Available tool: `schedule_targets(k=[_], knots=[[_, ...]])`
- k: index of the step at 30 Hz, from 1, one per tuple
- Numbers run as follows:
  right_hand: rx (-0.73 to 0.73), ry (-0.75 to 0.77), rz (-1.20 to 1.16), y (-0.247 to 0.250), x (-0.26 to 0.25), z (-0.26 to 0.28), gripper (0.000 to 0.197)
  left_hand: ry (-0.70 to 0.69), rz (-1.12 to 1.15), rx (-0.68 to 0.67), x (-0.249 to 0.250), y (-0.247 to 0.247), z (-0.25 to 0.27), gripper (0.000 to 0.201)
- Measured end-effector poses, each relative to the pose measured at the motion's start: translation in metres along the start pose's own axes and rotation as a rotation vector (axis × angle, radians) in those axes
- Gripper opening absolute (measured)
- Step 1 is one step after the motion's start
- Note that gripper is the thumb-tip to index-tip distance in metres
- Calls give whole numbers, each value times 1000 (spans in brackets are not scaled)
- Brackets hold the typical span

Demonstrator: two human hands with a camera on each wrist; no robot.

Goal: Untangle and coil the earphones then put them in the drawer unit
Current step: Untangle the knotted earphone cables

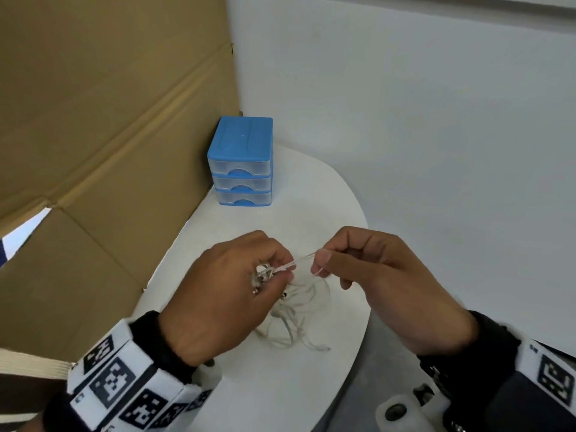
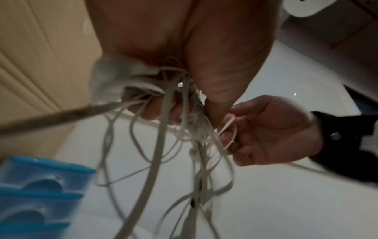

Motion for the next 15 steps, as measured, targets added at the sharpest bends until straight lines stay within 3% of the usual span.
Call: schedule_targets(k=[6, 11, 15], knots=[[-97, -45, -106, 2, -6, 0, 19, 67, 55, 65, -8, 9, -4, 2], [118, 155, 546, 19, 0, -3, 18, 114, 88, 84, -9, 7, -4, 1], [227, 91, 389, 31, 1, -11, 16, 163, 125, 52, -7, 1, -2, 3]])
Point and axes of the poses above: each hand's wrist, its own z-axis away from the middle knuckle, its own y-axis out of the back of the hand, x = y × z, the point moved 2 cm from there along -z, towards the middle knuckle, and after that the axes turned 4 degrees about -y, right-handed, at the moved point
